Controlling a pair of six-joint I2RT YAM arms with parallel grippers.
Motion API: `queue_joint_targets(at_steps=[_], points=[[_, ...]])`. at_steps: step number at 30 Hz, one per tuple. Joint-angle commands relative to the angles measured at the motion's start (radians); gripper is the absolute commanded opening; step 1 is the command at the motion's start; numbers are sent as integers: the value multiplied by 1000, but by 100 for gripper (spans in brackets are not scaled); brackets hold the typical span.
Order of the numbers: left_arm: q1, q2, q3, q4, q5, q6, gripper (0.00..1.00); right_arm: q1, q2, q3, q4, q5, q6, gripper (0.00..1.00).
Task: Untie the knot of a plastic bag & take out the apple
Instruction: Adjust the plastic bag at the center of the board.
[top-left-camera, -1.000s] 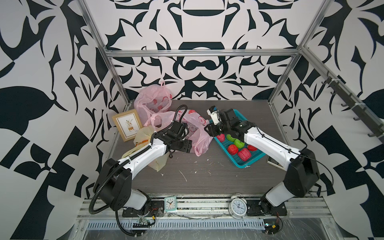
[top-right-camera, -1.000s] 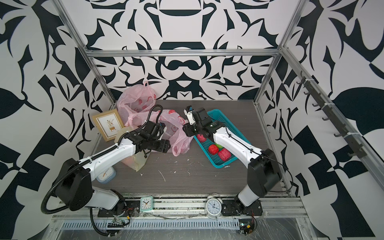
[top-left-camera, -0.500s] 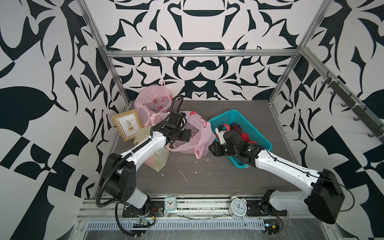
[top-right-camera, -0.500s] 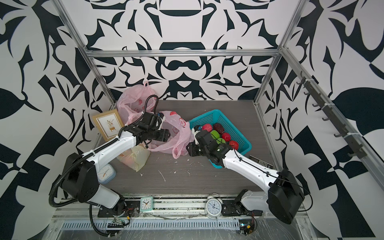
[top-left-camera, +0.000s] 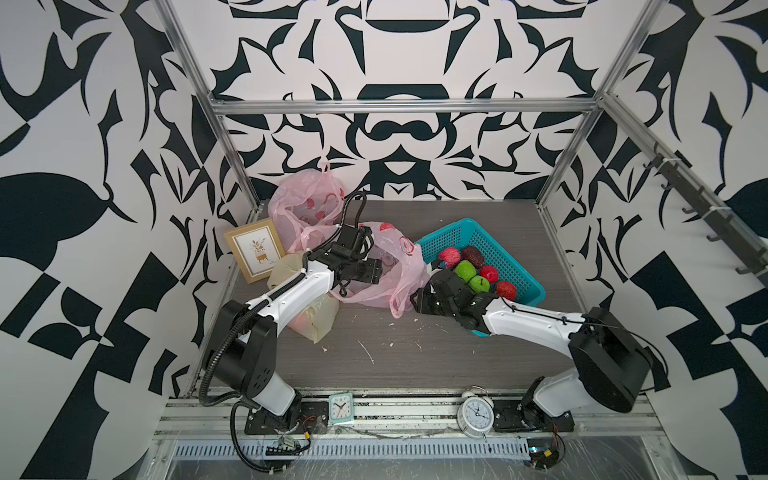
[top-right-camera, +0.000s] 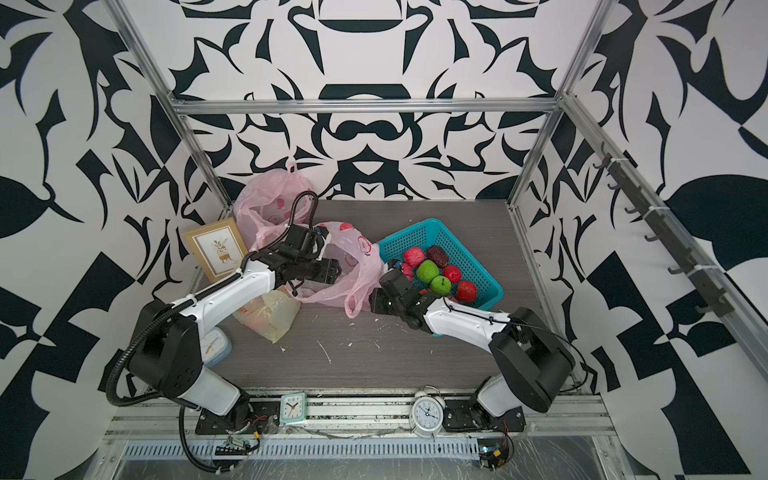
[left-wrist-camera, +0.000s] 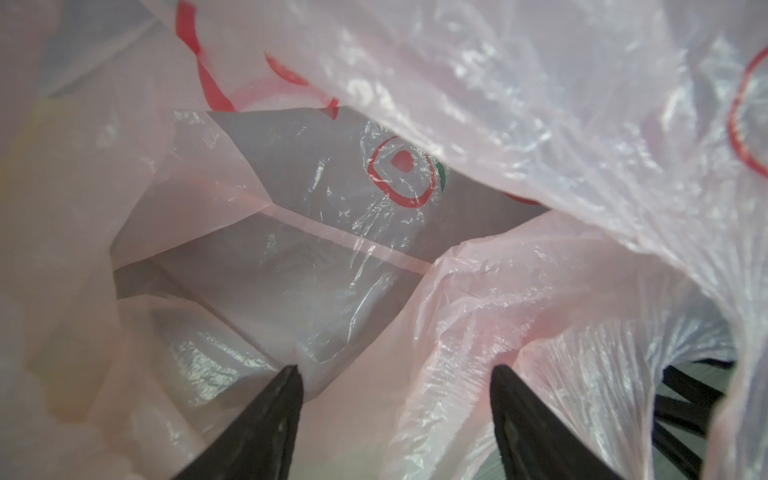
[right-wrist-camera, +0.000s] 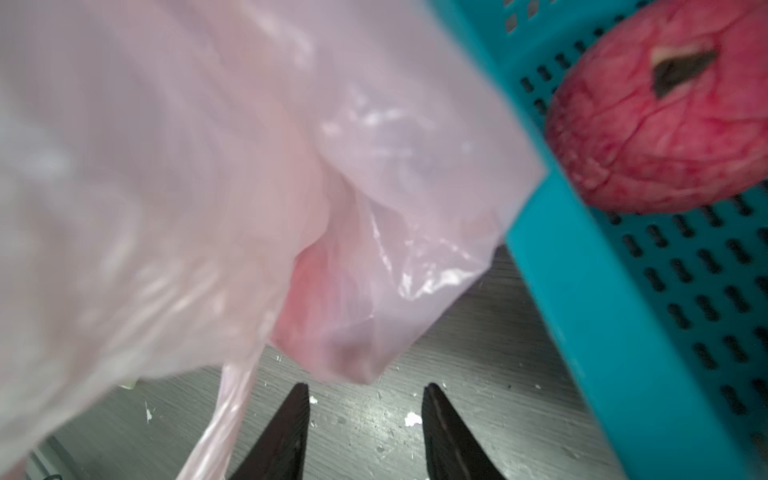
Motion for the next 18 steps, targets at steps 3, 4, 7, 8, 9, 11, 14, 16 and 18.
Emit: queue_joint_targets(at_steps=[3,4,7,8,9,11,14,16,18], points=[[6,12,-21,11,22,8,75,3,32,27,128,31,32,44],[7,14,-20,11,23,9,75,2,41,30,138,33,30,42],[8,16,-19,11,29,10,75,2,63,33,186,23,28,38],[8,17,-17,11,30,11,75,2,72,33,198,21,28,37],[7,19,-18,10,31,12,75,3,77,36,204,22,25,35],[9,18,-18,9,33,11,74,2,85,32,222,29,18,30],[11,12,-18,6,33,13,74,3,88,23,246,38,6,18],[11,8,-19,2,33,14,75,2,85,18,255,40,-4,1],[11,5,-14,-5,33,15,74,2,72,14,252,41,-9,0]])
